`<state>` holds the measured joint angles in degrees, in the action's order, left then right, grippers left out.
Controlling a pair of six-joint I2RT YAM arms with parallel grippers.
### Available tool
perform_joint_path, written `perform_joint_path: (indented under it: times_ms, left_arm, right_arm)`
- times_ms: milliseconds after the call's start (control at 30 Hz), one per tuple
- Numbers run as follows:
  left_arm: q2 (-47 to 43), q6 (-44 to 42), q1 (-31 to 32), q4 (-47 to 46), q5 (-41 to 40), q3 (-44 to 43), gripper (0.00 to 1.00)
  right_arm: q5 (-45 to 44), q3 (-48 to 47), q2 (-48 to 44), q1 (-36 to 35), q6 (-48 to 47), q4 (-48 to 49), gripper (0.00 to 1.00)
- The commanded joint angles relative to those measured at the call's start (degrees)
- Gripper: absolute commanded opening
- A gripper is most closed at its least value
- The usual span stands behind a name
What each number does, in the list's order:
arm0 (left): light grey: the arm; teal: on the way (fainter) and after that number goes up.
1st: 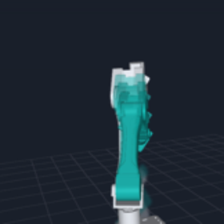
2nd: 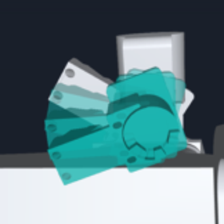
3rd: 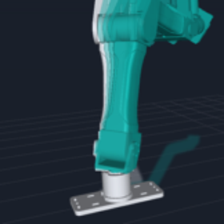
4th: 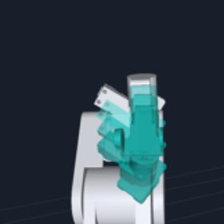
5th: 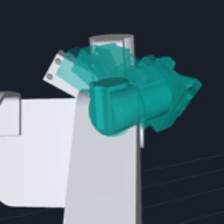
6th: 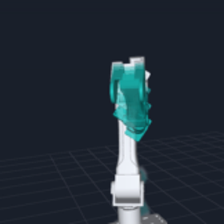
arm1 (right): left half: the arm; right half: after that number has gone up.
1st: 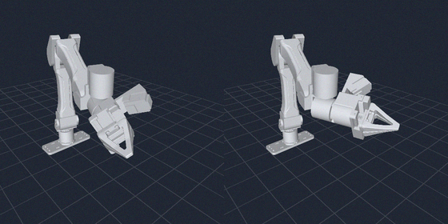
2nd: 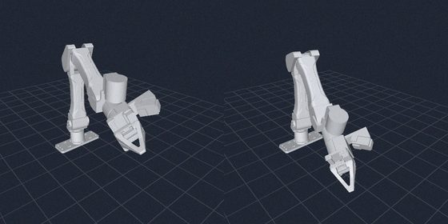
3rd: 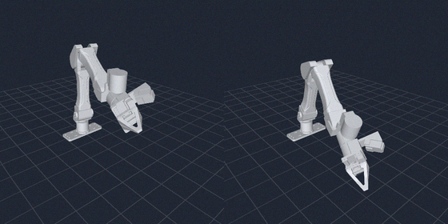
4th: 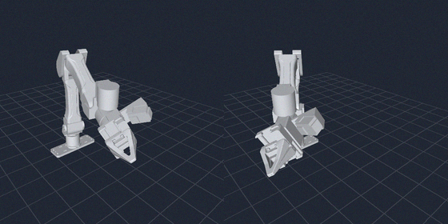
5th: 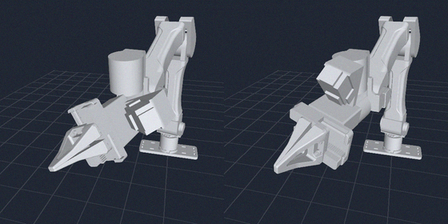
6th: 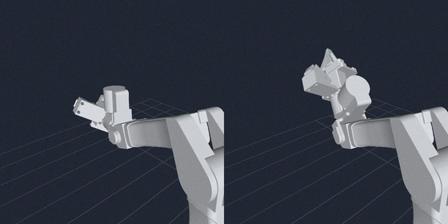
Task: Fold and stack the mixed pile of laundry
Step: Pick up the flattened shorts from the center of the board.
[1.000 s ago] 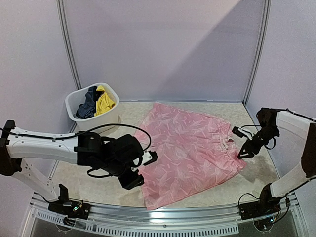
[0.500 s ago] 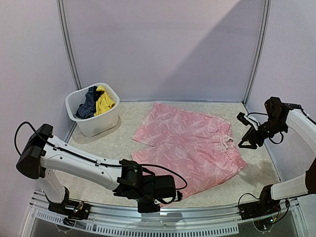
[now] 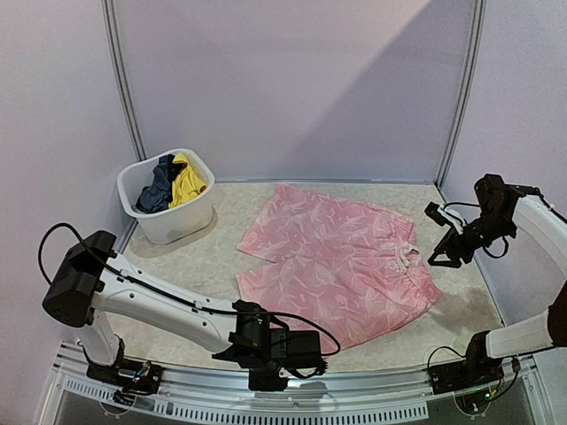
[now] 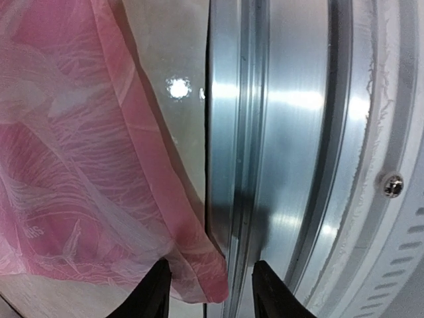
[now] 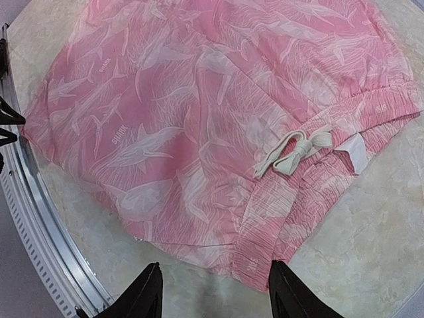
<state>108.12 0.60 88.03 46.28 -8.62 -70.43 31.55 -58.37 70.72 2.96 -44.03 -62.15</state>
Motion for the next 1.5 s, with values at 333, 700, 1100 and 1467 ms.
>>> perform_joint_path:
  times_ms: [333, 700, 1100, 1467]
  left_arm:
    - [2.6, -0.3, 1.5, 1.3, -5.2, 1.0, 0.23]
    - [-4.1, -2.2, -0.3, 4.8, -6.9, -0.3, 0.0]
    - [-10.5, -0.9, -4.7, 2.6, -6.3, 5.7, 0.0]
    - [-12.1, -0.9, -6.7, 2.3, -6.9, 7.4, 0.0]
  right_arm:
    - [-6.4, -0.9, 0.5, -0.1, -6.6, -2.2, 0.54]
    - [-9.1, 5.6, 1.0, -0.1, -20.0, -3.3, 0.53]
    - [-23.7, 18.7, -9.5, -14.4, -41.4, 11.5, 0.57]
    - [-31.2, 19.2, -5.6, -20.4, -47.3, 14.4, 0.46]
